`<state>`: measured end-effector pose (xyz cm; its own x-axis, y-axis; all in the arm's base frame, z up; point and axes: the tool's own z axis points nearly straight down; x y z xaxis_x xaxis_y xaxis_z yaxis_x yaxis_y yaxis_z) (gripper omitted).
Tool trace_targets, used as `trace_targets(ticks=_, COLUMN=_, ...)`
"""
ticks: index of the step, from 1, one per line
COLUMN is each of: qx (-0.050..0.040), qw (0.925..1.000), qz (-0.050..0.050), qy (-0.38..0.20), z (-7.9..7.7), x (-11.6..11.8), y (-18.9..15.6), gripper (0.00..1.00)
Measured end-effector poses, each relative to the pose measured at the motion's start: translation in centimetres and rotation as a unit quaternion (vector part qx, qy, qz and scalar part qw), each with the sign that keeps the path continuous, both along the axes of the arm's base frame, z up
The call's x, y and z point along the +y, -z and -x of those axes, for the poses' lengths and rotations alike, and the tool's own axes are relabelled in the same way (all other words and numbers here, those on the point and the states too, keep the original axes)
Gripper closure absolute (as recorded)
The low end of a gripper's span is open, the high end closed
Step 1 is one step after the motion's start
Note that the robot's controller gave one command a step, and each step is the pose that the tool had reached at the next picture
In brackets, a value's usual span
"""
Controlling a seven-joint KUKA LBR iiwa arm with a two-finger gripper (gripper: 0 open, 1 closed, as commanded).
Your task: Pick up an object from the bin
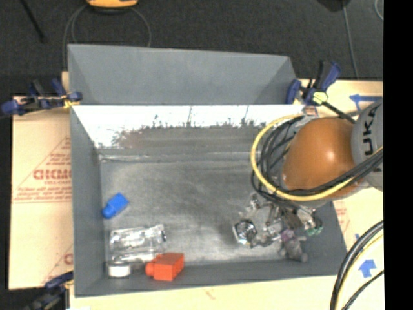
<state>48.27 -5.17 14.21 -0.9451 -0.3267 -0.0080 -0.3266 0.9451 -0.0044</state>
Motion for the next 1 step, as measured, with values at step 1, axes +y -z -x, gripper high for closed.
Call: trace_targets(ticks=1, qx=0.0021, qw=1.0, qz=0.0, qy=0.002, z=-0.09, x=-0.1, y=-1.37, gripper=1.0)
